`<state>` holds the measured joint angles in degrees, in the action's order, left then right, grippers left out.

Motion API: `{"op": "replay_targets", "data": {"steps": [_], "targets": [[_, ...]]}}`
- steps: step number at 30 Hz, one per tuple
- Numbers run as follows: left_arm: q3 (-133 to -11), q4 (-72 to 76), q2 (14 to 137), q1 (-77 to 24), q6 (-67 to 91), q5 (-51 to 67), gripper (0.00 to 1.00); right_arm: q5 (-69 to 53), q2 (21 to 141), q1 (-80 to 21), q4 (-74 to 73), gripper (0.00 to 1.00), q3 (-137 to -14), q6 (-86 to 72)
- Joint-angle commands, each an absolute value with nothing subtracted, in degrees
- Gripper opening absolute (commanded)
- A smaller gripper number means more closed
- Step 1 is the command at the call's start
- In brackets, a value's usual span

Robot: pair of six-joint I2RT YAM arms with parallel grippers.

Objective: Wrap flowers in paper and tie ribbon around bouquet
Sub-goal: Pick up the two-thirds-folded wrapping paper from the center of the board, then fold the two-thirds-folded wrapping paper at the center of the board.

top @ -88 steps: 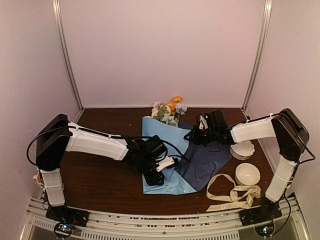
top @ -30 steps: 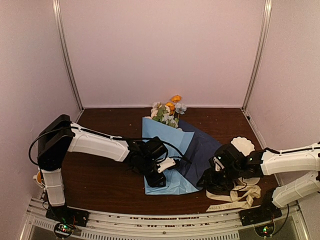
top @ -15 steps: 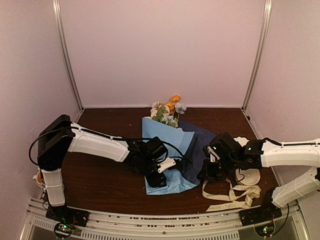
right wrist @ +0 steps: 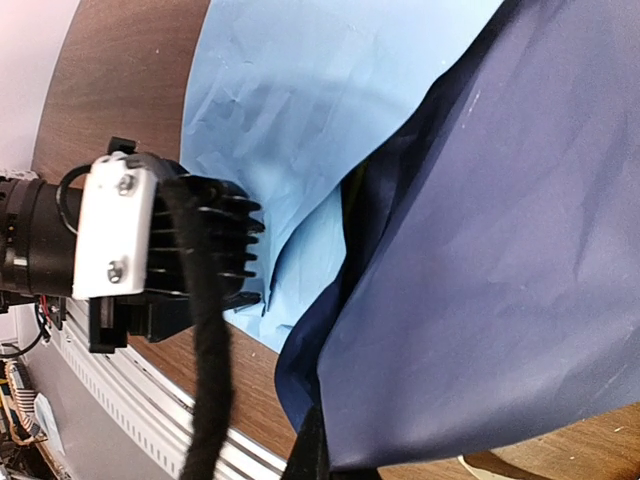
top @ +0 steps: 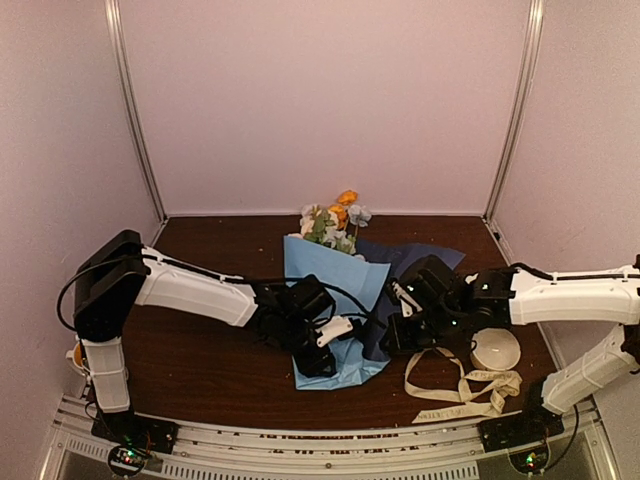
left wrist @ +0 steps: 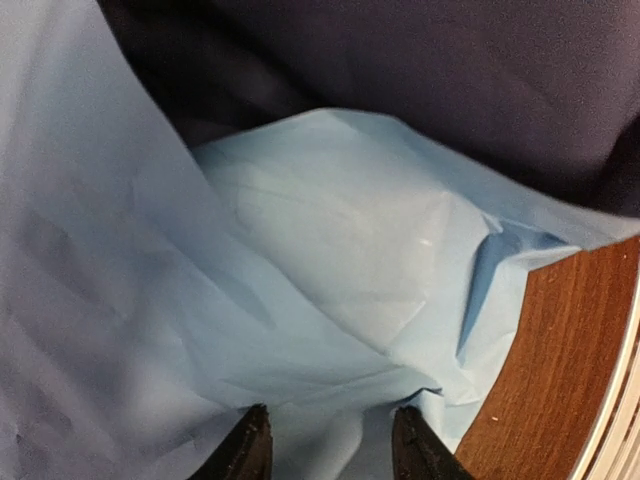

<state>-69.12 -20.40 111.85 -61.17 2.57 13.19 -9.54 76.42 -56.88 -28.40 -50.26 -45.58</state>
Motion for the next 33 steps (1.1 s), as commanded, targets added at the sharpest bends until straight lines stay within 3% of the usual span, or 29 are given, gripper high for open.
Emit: {"op": "replay_targets", "data": {"steps": [1, 7, 15, 21, 33], "targets": [[-67.1, -17.5, 110.8, -61.4, 2.4, 13.4, 0.46, -8.1, 77.3, -57.2, -27.7, 0.00, -49.7, -44.3], [-64.3, -8.6, 108.0, -61.3, 4.9, 8.8, 0.42, -8.8, 77.3, -57.5, -26.1, 0.00, -49.9, -42.9], [-63.7, -6.8, 110.7, -61.3, 4.0, 14.9, 0.42, -11.4, 80.2, -59.0, -21.1, 0.00, -52.4, -39.0], [-59.5, -2.2, 108.1, -59.7, 5.1, 19.7, 0.45, -20.7, 88.3, -57.2, -6.7, 0.00, -49.6, -42.6], [-52.6, 5.9, 101.3, -57.2, 6.7, 26.4, 0.58, -24.0, 97.4, -55.4, -3.0, 0.00, -48.1, -43.9]]}}
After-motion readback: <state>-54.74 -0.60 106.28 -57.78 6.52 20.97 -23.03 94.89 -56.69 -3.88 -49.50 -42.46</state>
